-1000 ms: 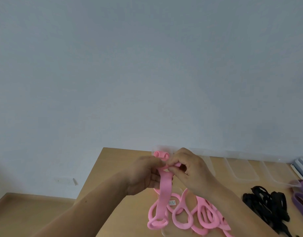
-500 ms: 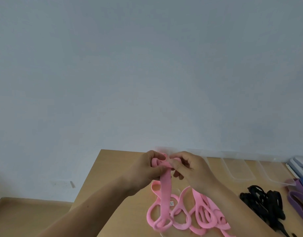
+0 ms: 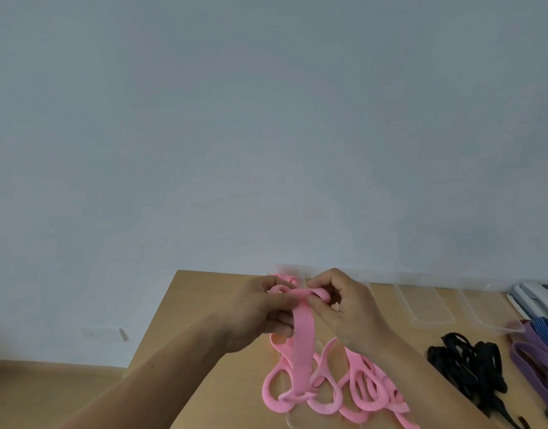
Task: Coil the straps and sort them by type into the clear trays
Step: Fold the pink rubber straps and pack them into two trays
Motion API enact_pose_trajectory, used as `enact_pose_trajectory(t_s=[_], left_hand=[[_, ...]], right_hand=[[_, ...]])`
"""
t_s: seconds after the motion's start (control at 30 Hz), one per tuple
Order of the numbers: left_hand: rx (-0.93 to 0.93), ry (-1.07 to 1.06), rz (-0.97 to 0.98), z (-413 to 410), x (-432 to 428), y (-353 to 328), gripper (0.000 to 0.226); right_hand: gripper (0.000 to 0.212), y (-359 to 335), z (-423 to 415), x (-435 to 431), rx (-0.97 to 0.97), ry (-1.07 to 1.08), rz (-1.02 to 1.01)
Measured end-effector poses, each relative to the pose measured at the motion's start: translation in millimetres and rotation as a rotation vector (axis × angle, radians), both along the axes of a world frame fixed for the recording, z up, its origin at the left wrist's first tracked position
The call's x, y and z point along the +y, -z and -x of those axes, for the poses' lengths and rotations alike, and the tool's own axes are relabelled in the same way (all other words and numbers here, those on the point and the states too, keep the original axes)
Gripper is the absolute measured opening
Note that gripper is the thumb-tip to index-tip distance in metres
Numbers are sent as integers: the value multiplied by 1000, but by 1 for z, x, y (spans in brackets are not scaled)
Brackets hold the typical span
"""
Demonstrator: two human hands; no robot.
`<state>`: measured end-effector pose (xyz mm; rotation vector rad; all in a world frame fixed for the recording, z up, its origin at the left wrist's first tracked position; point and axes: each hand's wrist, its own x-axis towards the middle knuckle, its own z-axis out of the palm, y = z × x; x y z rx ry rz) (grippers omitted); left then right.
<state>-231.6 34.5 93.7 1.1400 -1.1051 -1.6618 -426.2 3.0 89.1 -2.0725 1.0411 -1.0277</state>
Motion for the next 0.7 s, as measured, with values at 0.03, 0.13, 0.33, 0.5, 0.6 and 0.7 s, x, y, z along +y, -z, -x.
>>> enact_pose_trajectory(t_s=[0.03, 0.13, 0.33, 0.5, 0.6, 0.7], left_hand=[[42, -7, -23, 0, -1, 0, 51], [89, -47, -66, 1, -3, -2, 37], [111, -138, -75, 0, -3, 1, 6], [1, -126, 65, -7, -2, 2, 16], [-118, -145, 204, -8, 0, 0, 25], [-178, -189, 263, -8, 2, 0, 38]], right_hand=[[31, 1, 0, 0, 12, -10, 43], [27, 3, -1, -2, 39, -25, 154], [15, 5, -7, -2, 0, -87, 255], [18, -1, -6, -2, -202, -187, -259], [17, -4, -11, -4, -186, -174, -391], [12, -4, -15, -5, -202, -171, -444]])
